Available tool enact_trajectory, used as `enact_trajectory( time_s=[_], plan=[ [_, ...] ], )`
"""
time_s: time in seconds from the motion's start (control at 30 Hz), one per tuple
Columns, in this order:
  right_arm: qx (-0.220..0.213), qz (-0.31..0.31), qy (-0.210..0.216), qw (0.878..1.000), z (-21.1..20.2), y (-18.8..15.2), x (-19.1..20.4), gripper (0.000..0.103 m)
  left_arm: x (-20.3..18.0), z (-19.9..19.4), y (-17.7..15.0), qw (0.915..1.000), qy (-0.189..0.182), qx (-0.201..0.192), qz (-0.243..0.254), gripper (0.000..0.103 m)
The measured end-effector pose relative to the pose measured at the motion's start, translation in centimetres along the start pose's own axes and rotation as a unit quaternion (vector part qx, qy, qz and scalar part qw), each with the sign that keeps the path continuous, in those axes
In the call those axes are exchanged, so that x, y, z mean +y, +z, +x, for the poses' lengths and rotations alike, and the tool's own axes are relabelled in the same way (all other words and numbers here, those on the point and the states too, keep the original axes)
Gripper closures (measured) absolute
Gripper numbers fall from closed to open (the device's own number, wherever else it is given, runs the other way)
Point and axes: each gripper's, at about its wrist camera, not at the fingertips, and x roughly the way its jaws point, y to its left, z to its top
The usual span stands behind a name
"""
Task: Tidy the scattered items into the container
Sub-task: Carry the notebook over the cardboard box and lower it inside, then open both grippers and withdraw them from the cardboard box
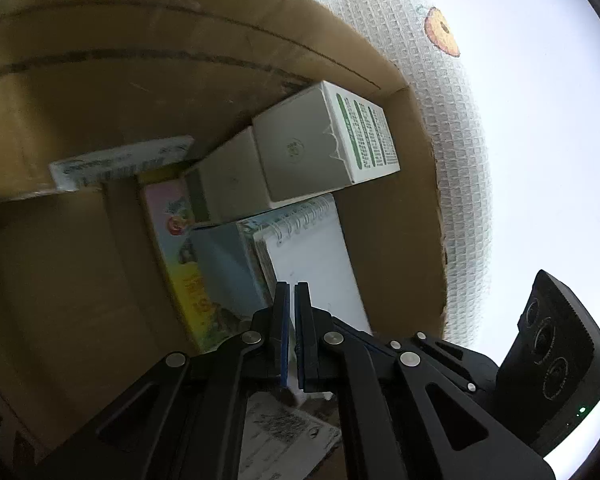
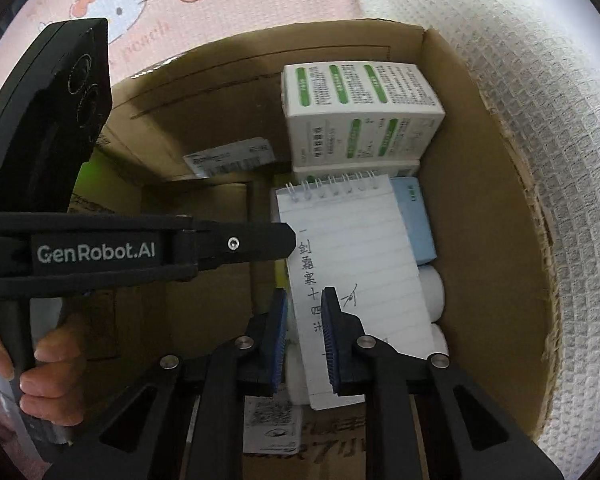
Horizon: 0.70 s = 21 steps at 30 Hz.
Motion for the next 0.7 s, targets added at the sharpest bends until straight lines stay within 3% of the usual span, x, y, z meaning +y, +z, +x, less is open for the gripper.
enact_trajectory(
  time_s=[0.17, 0.33, 0.5, 0.7],
  plan=[
    [-0.001, 0.003, -0.039, 0.999, 0.1, 0.4, -1.0, 0.088, -0.7, 1.0, 0.4, 0.9999, -0.002, 0.008, 0.009, 0.101],
    [0.0, 0.01, -0.035, 0.999, -0.1, 0.4, -1.7, 0.088, -1.1, 1.7, 0.7, 0.9998, -0.003, 0.015, 0.01, 0.101],
    [0.007, 0.011, -0.067, 0.998, 0.2, 1.0, -2.5, 0.088, -1.7, 2.5, 0.1, 0.9992, 0.0, 0.033, 0.024, 0.101],
    [0.007, 0.016, -0.077, 0.997, -0.8, 0.8, -2.4, 0.088, -2.1, 1.5, 0.0, 0.9993, 0.006, 0.023, 0.029, 0.101]
  ],
)
